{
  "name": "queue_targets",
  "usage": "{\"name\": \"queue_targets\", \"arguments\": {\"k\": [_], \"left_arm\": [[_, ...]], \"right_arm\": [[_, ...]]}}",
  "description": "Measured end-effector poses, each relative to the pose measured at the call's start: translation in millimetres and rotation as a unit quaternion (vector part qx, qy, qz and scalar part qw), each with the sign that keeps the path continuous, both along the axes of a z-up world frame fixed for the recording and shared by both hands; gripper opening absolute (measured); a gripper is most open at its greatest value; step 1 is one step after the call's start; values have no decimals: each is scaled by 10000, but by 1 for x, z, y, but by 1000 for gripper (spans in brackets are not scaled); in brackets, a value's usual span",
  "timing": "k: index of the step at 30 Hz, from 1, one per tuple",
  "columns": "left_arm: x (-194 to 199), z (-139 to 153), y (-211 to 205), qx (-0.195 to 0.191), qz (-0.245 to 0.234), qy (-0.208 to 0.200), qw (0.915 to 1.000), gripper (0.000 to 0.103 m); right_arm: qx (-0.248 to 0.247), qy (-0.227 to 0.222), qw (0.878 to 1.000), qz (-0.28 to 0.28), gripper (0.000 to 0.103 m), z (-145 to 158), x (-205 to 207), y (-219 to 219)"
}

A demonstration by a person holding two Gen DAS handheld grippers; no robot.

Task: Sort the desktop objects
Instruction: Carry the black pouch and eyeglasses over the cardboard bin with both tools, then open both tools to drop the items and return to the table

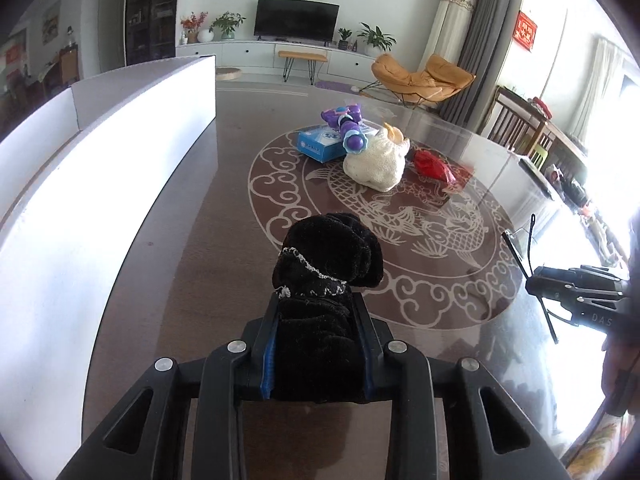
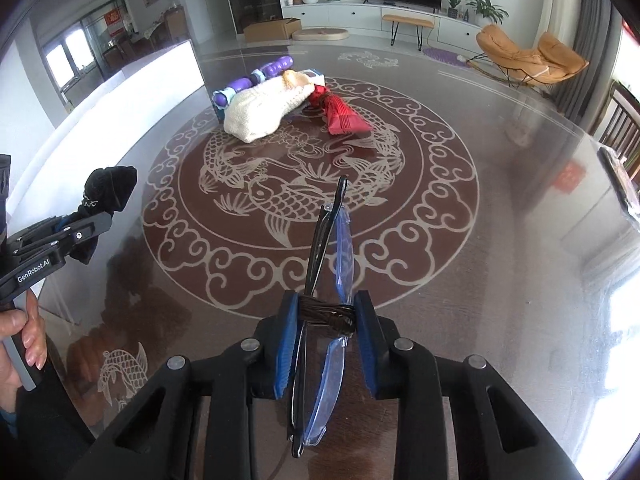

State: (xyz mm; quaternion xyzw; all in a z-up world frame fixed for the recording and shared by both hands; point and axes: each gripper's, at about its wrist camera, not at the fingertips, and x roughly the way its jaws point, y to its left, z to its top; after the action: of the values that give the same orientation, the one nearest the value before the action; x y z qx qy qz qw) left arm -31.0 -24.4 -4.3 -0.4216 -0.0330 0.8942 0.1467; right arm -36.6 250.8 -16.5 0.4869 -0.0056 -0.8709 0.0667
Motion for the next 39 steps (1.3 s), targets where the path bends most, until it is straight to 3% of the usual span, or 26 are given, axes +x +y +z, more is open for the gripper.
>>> {"name": "queue_targets", "arguments": {"k": [7,12,15,18,21,24,26,27,28,29,30,31,33,36,39], "left_arm": [[21,80,-70,508,575,522,9957,31],[15,116,-165,187,1491,665,9864,31],[-1,111,-224,64,2021,353,9787,31],[-14,93,-267,-36,2416,-59,9703,31],[-21,69,-284,-151,2534,-466,9661,31],[-25,50,-286,-380,2503,-760,9644,31],[-30,37,-285,-581,2576,-1039,9589,35],[-32,31,-284,-670,2600,-1155,9563,36],[-35,27,-282,-749,2604,-1218,9548,45],[-36,25,-280,-851,2633,-1245,9529,60],[-35,26,-279,-921,2702,-1193,9509,62],[-33,30,-279,-944,2757,-1049,9508,67],[-27,38,-274,-951,2858,-784,9503,76],[-15,54,-266,-704,2824,-341,9561,76],[2,77,-238,-424,2538,152,9662,76]], "right_arm": [[-253,710,9939,801,29,71,-35,-75],[-625,1204,9764,1678,29,122,-79,-181],[-917,1352,9611,2229,29,142,-102,-259],[-1033,1276,9491,2689,29,139,-123,-334],[-924,912,9460,2970,29,114,-145,-394],[-387,551,9499,3053,30,79,-160,-431],[-122,194,9516,3065,33,56,-170,-443],[-28,70,9524,3047,40,47,-174,-445],[21,20,9527,3038,50,42,-176,-445],[28,67,9535,3012,62,41,-176,-442],[-25,177,9545,2977,67,45,-173,-436],[-141,304,9551,2945,78,50,-169,-429],[-390,584,9566,2828,86,67,-160,-409],[-728,1059,9551,2669,91,88,-135,-366],[-612,1574,9561,2393,100,89,-101,-310]]}}
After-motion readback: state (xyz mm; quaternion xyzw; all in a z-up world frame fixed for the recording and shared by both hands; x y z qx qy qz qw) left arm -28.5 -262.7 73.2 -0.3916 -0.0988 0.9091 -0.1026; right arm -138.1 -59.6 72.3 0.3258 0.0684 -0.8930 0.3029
